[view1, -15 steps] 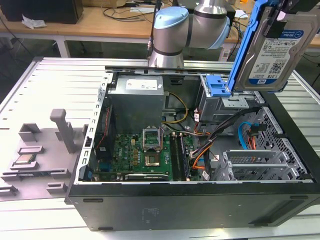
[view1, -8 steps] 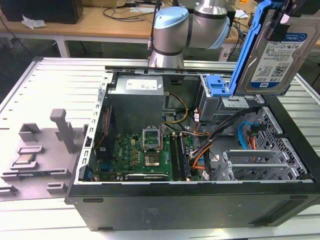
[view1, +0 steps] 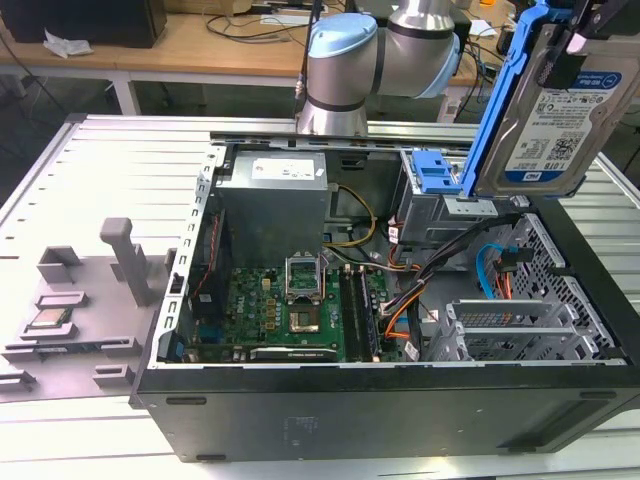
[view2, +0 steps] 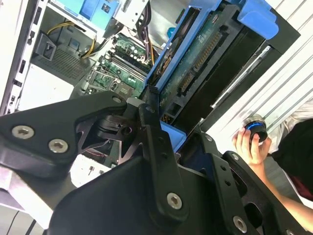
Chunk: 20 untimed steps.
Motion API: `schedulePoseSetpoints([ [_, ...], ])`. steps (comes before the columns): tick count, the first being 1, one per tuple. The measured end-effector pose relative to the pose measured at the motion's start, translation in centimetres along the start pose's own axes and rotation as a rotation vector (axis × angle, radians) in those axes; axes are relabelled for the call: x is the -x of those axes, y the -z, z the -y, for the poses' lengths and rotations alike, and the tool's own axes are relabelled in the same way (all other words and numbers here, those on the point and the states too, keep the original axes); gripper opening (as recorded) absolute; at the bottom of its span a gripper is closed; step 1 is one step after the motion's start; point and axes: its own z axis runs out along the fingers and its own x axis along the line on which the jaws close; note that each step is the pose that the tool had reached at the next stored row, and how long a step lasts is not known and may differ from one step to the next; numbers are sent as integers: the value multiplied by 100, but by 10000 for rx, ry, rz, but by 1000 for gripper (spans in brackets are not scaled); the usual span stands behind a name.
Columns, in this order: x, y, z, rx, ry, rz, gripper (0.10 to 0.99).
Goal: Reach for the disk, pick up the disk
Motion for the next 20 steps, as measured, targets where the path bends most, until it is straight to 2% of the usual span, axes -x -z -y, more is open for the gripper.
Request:
schedulePoseSetpoints([
  [20, -312, -17, -11, 0, 0, 1, 369],
])
